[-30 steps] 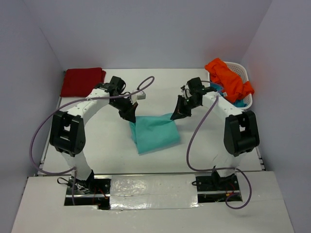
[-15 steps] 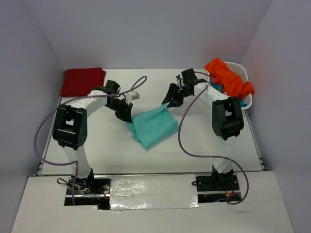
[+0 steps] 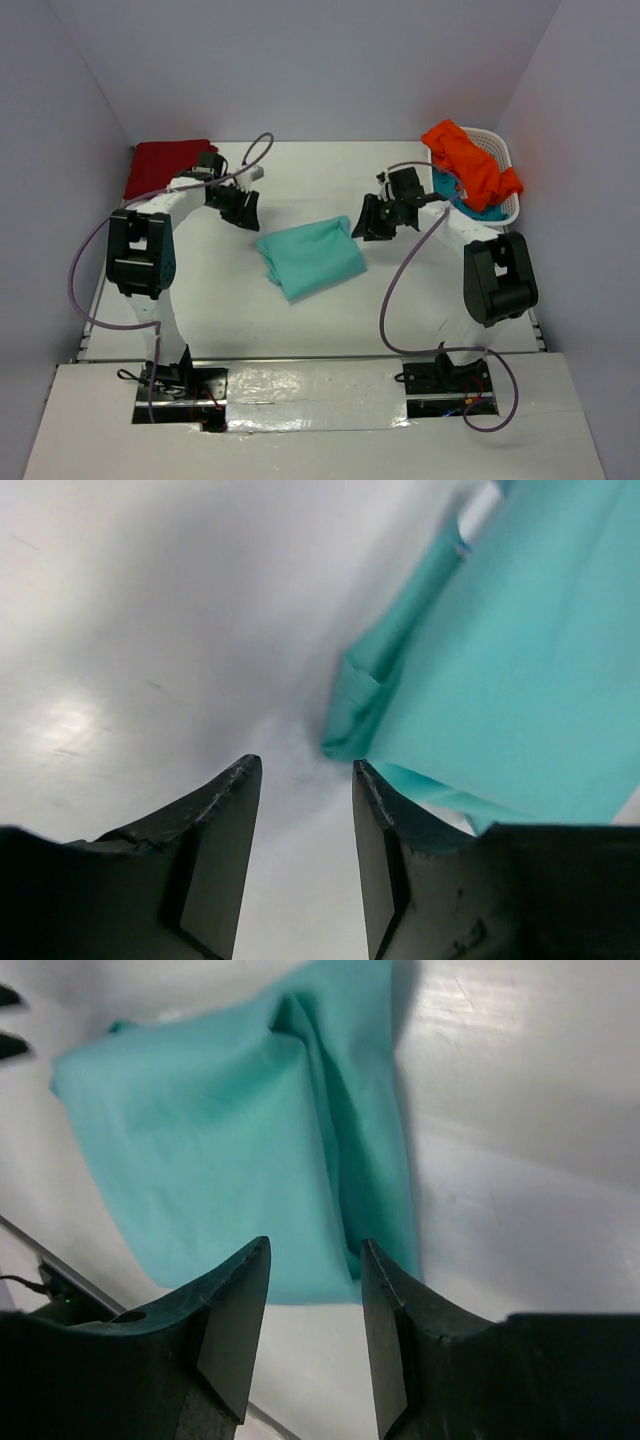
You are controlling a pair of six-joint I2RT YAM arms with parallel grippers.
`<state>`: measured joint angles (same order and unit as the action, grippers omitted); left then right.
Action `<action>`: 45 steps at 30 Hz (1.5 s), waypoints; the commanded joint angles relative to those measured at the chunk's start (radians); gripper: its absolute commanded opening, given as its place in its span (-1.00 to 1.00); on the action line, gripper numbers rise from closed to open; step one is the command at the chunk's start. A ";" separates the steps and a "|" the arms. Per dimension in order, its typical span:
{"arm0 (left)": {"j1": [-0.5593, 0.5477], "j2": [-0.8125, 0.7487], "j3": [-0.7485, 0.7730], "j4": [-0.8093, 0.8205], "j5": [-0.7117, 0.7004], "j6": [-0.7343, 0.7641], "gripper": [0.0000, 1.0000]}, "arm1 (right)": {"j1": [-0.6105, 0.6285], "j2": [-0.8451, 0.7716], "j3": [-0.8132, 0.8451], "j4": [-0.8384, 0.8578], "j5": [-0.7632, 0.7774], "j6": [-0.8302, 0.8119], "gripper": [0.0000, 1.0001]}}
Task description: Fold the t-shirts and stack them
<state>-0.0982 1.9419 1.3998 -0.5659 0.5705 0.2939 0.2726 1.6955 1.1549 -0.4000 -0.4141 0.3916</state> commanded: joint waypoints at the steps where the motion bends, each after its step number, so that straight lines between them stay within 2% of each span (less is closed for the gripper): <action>1: 0.006 -0.038 0.102 0.034 -0.040 -0.102 0.06 | 0.005 -0.049 -0.110 0.073 0.057 -0.011 0.01; 5: -0.037 -0.144 0.006 0.017 -0.023 -0.140 0.07 | 0.017 -0.091 -0.225 0.160 0.006 0.033 0.04; 8: -0.125 -0.213 -0.067 0.001 -0.041 -0.118 0.09 | 0.033 -0.117 -0.290 0.220 -0.025 0.078 0.00; 12: -0.230 -0.230 -0.136 0.030 -0.061 -0.105 0.09 | 0.059 -0.143 -0.363 0.280 -0.072 0.157 -0.21; 16: -0.233 -0.190 -0.153 0.040 -0.103 -0.099 0.08 | 0.131 -0.186 -0.467 0.309 -0.068 0.219 -0.25; 21: -0.210 -0.195 -0.108 0.043 -0.112 -0.099 0.08 | 0.131 -0.286 -0.558 0.311 -0.051 0.267 -0.24; 23: -0.175 -0.212 -0.070 0.029 -0.094 -0.120 0.08 | 0.131 -0.319 -0.540 0.248 -0.037 0.245 -0.12; 26: -0.132 -0.216 0.005 -0.015 -0.061 -0.156 0.06 | 0.120 -0.349 -0.445 0.153 0.061 0.167 -0.07; 29: -0.120 -0.227 -0.008 -0.014 -0.057 -0.185 -0.06 | 0.108 -0.321 -0.290 0.122 0.109 0.092 -0.15; 30: -0.120 -0.224 -0.034 -0.011 -0.038 -0.188 -0.19 | 0.106 -0.304 -0.265 0.125 0.110 0.081 -0.19; 31: -0.118 -0.210 -0.047 -0.003 -0.029 -0.194 -0.24 | 0.100 -0.257 -0.242 0.128 0.107 0.063 -0.28; 32: -0.118 -0.199 -0.056 0.004 -0.020 -0.202 -0.25 | 0.090 -0.228 -0.218 0.122 0.104 0.056 -0.29; 33: -0.118 -0.187 -0.065 0.006 -0.015 -0.211 -0.20 | 0.085 -0.196 -0.171 0.119 0.100 0.052 -0.29; 34: -0.118 -0.163 -0.064 0.009 -0.011 -0.217 -0.06 | 0.071 -0.138 -0.135 0.119 0.084 0.044 -0.19; 37: -0.120 -0.118 -0.045 0.011 -0.015 -0.222 0.05 | 0.063 -0.044 -0.094 0.109 0.081 0.043 0.00; 45: -0.118 -0.051 0.001 0.118 -0.035 -0.279 0.15 | 0.063 0.042 -0.054 0.129 0.061 0.085 0.01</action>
<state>-0.2150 1.8732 1.3487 -0.5198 0.5232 0.0513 0.3382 1.7386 1.0557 -0.2802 -0.3477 0.4709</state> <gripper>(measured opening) 0.570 0.506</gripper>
